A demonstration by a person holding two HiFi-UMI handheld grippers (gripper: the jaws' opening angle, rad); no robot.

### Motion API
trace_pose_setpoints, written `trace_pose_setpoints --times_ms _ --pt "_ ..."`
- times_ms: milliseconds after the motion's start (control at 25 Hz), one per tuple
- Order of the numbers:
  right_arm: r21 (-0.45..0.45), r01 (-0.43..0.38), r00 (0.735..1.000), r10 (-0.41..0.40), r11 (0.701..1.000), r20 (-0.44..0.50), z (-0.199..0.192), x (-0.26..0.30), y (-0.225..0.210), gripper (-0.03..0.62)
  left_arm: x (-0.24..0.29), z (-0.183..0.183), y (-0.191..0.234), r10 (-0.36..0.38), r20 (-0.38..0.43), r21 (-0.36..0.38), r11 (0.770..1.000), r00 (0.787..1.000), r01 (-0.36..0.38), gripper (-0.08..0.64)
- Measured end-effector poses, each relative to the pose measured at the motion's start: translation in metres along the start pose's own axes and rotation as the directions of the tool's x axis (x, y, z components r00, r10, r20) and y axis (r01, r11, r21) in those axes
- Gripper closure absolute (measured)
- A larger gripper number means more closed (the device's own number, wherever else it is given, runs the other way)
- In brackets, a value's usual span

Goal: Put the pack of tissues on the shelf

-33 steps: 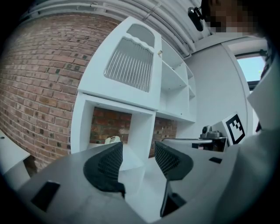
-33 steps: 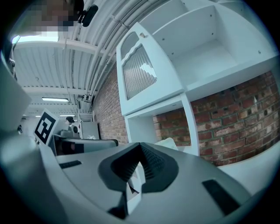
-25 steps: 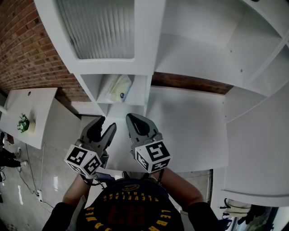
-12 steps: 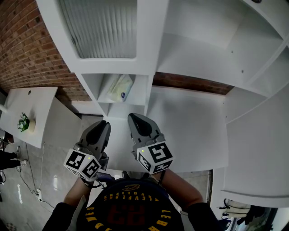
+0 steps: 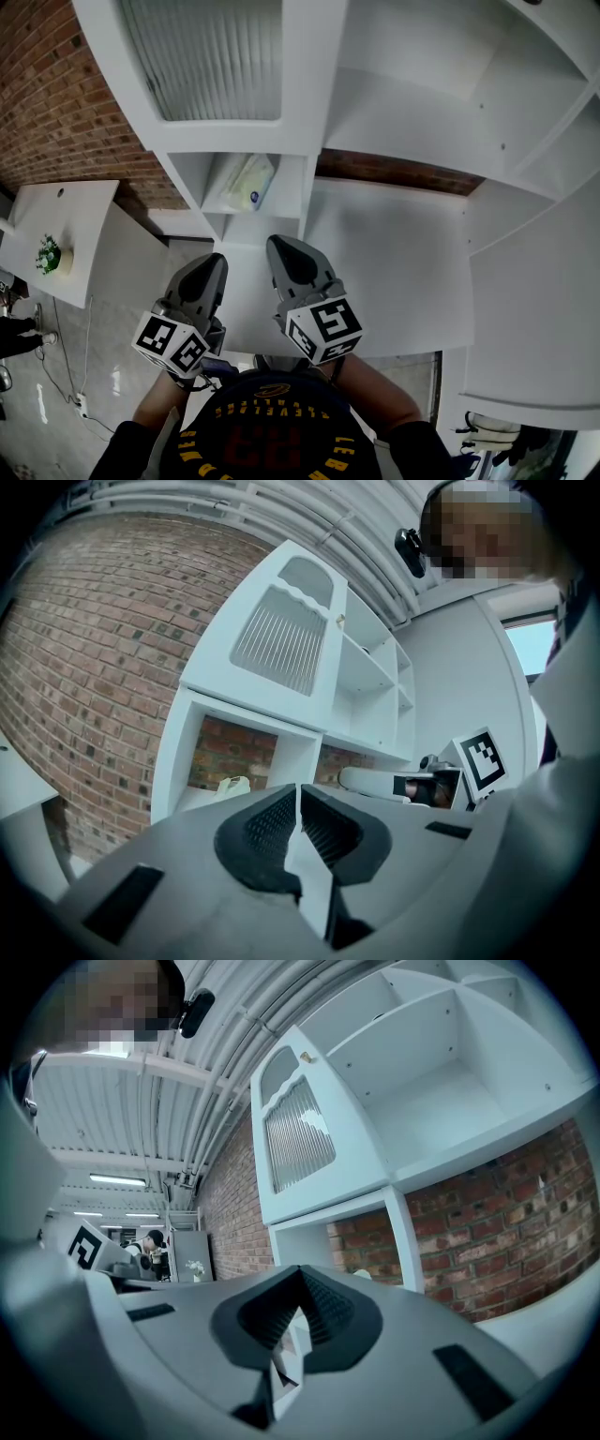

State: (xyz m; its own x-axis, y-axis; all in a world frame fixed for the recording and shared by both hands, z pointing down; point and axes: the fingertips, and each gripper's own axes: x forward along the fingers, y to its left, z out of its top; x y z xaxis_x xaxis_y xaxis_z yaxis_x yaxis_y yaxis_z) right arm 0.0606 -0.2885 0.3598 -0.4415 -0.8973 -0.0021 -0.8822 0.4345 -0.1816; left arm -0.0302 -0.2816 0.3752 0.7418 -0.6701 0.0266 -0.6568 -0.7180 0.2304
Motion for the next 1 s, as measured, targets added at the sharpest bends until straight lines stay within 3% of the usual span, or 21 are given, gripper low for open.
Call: trace_pose_setpoints --times_ms 1000 --pt "-0.002 0.004 1.000 -0.004 1.000 0.011 0.0047 -0.0016 0.0030 0.597 -0.0012 -0.0080 0.0004 0.009 -0.024 0.022 1.000 1.000 -0.008 0.557"
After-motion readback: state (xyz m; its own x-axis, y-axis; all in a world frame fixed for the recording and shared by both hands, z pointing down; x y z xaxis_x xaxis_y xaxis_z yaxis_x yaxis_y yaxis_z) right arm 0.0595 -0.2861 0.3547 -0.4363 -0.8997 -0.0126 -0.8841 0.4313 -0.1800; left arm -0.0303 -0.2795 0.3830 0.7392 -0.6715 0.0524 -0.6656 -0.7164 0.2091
